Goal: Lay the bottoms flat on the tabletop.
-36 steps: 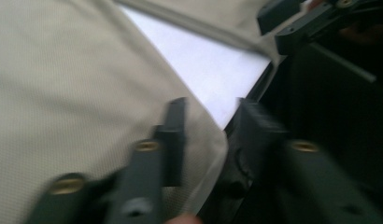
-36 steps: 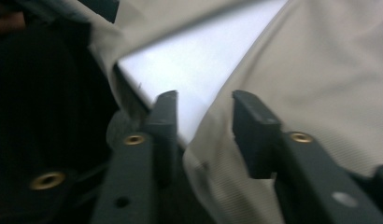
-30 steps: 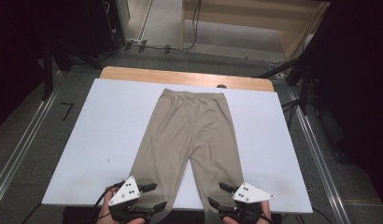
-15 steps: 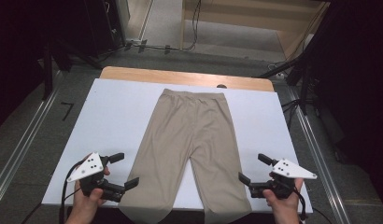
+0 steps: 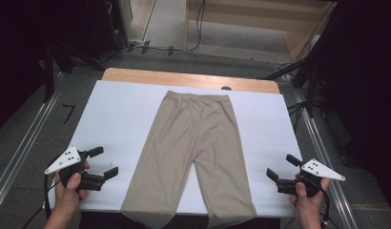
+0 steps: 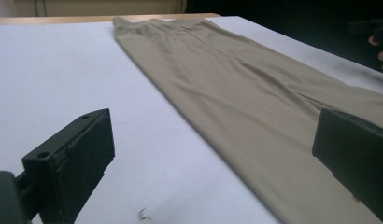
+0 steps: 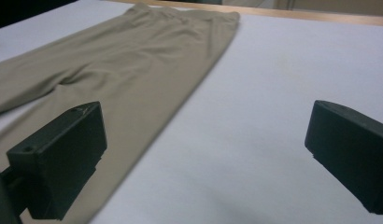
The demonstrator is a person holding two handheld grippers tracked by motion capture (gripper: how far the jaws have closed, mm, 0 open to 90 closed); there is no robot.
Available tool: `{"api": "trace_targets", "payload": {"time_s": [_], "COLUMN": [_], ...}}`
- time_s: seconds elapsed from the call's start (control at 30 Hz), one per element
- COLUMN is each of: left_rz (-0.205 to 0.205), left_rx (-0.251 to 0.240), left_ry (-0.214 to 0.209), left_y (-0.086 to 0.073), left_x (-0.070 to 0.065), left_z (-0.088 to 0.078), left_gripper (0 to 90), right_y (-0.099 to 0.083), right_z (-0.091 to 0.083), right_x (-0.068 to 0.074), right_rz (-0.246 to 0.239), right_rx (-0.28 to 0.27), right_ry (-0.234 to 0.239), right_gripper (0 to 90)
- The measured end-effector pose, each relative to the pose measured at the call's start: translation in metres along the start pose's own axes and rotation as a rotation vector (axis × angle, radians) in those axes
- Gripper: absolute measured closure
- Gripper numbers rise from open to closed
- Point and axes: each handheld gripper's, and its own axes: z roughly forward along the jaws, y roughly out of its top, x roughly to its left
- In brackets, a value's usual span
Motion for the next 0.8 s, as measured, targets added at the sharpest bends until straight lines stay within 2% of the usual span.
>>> {"api": "trace_targets", "payload": {"time_s": [0.13, 0.2, 0.27, 0.33, 0.43, 0.67, 0.8], "left_rz": [-0.006, -0.029, -0.023, -0.023, -0.019, -0.016, -0.014], "left_rx": [-0.017, -0.035, -0.037, -0.038, -0.041, -0.036, -0.029], "left_ry": [0.028, 0.018, 0.007, 0.003, 0.0, 0.0, 0.006], "left_y": [-0.001, -0.004, -0.005, -0.007, -0.009, -0.009, -0.009], "left_x": [0.009, 0.011, 0.011, 0.011, 0.01, 0.009, 0.009], "left_z": [-0.011, -0.014, -0.014, -0.014, -0.014, -0.014, -0.012], "left_gripper": [0.0, 0.0, 0.0, 0.0, 0.0, 0.0, 0.0], "right_y": [-0.01, -0.015, -0.02, -0.02, -0.023, -0.025, -0.024], "right_z": [-0.003, -0.006, -0.009, -0.009, -0.005, -0.008, -0.007], "right_x": [-0.013, -0.02, -0.024, -0.024, -0.021, -0.025, -0.023], "right_rz": [0.022, 0.039, 0.065, 0.056, 0.031, 0.064, 0.059], "right_rx": [-0.01, -0.017, -0.028, -0.037, -0.021, -0.046, -0.043], "right_ry": [-0.034, -0.047, -0.059, -0.066, -0.073, -0.063, -0.073], "right_gripper": [0.0, 0.0, 0.0, 0.0, 0.0, 0.0, 0.0]}}
